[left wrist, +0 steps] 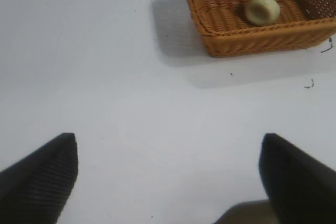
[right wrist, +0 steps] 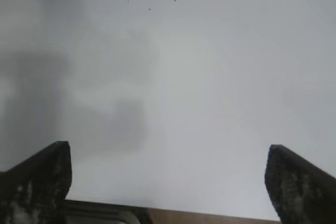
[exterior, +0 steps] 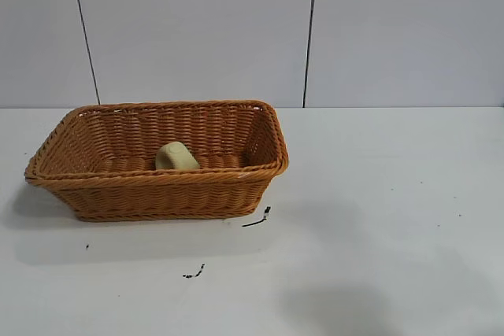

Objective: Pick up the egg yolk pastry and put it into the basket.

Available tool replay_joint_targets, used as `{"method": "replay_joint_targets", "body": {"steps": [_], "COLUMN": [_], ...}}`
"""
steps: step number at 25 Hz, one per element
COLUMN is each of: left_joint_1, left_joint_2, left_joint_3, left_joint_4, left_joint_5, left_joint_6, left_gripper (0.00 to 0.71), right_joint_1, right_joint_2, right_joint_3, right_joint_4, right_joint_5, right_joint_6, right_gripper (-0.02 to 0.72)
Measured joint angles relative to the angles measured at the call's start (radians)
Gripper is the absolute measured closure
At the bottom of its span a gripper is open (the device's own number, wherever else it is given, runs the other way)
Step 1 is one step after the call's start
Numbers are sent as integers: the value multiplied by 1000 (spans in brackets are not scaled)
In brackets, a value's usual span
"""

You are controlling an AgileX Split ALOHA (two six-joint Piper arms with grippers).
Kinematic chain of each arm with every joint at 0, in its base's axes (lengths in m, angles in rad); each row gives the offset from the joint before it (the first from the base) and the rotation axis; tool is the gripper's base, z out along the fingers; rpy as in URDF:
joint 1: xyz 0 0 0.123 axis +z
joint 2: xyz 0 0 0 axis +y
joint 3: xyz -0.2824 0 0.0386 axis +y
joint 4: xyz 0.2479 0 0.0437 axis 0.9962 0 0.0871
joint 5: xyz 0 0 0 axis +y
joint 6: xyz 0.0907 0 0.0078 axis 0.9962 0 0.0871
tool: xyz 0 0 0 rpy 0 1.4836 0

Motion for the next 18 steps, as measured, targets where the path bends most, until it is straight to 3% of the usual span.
{"method": "replay_joint_targets", "body": {"steps": [9,18], "left_joint_1": [0,0], "left_joint_2": [0,0], "left_joint_3": [0,0], "left_joint_4": [0,0], "left_joint_5": [0,0], "left_joint_6": [0,0], "left_gripper": [14,14], "right_joint_1": [0,0], "right_joint_2": [-414,-535], "right_joint_3": [96,97], "right_joint_4": [1,1], "right_joint_5": [-9,-9], "right_joint_6": [-3,-4], "right_gripper": [10,10]}}
